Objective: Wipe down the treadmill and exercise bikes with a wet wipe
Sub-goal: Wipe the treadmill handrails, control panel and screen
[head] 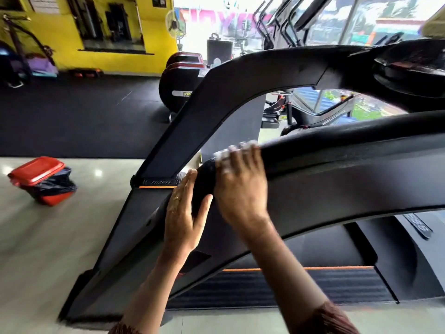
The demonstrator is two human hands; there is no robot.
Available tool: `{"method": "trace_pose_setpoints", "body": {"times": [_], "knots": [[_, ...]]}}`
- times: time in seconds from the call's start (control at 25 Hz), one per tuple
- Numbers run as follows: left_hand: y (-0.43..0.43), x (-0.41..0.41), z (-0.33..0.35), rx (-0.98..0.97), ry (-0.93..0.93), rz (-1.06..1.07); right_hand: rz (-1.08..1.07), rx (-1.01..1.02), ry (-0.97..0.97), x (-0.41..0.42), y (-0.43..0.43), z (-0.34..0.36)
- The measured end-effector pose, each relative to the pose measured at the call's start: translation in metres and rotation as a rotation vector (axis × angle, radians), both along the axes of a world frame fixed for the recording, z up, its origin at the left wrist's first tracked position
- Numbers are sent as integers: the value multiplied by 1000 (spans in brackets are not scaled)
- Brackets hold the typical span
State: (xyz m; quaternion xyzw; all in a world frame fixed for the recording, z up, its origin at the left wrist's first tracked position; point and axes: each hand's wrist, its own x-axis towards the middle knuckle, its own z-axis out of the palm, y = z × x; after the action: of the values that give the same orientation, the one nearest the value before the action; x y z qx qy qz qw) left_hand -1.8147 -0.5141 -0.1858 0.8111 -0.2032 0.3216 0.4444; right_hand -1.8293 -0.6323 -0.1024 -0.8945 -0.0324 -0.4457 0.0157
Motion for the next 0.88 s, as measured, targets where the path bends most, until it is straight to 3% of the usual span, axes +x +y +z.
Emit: {"method": "trace_pose_setpoints", "body": {"times": [0.16,0.4,0.72,0.8,0.88], "knots": [[28,-2,-18,8,142,16,232,-216,109,-4,32,-33],[76,-11,-56,-26,365,116,-52,-25,-76,8,23,-22],[125,19,-95,190,316,-211,99,-317,73,7,99,-124],[136,25,-98,272,266,-285,120,-398,34,5,91,-129],[140,33,-96,317,203,-337,22,-330,-94,7,66,-110]]}}
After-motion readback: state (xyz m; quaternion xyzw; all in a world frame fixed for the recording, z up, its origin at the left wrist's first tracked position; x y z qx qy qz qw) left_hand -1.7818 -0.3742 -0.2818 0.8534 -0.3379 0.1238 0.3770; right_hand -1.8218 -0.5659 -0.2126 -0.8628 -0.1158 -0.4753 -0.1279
